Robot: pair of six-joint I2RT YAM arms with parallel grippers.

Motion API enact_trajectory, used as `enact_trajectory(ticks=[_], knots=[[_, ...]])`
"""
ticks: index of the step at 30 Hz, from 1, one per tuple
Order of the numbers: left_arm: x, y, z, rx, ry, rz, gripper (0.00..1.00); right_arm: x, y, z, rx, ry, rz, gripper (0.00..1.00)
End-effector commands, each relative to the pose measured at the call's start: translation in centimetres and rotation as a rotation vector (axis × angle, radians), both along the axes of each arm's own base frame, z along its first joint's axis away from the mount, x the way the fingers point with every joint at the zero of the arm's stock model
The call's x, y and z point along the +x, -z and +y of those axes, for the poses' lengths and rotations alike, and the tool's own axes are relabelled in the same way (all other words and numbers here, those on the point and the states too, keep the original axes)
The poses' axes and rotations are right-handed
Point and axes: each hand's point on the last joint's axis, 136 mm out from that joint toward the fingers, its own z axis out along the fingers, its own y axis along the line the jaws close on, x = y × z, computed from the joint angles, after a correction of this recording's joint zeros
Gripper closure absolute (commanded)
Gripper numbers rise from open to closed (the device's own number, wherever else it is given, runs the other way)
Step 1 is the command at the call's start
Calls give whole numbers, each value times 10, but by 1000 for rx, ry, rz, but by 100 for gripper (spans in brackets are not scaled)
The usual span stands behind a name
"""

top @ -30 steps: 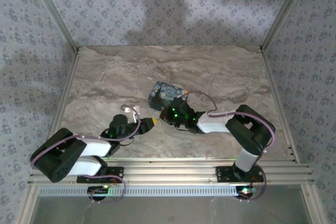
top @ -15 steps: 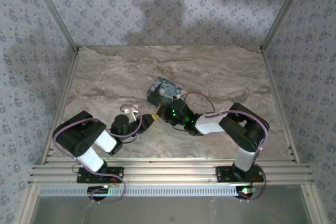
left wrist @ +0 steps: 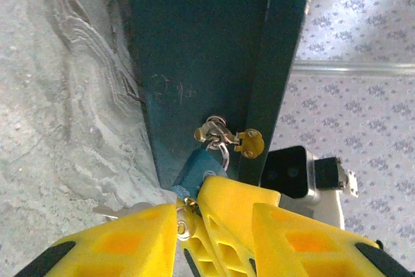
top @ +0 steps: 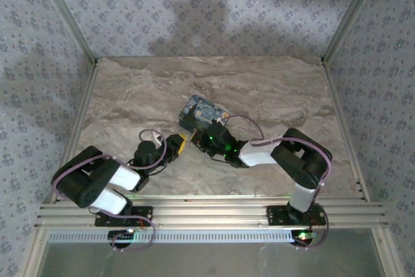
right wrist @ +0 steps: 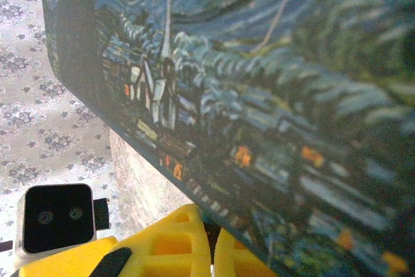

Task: Unlock a padlock with a key

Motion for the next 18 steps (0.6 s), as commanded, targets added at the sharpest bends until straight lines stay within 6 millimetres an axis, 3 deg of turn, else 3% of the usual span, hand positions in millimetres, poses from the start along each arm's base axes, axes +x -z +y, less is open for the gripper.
enact_trajectory(ticks=[1, 18], knots=[[-2, 11, 10, -23, -57, 91, 63, -18, 27, -7, -52, 23, 154, 100], [1, 8, -4, -177, -41, 176, 70, -12, 17, 7, -33, 46, 139, 100]])
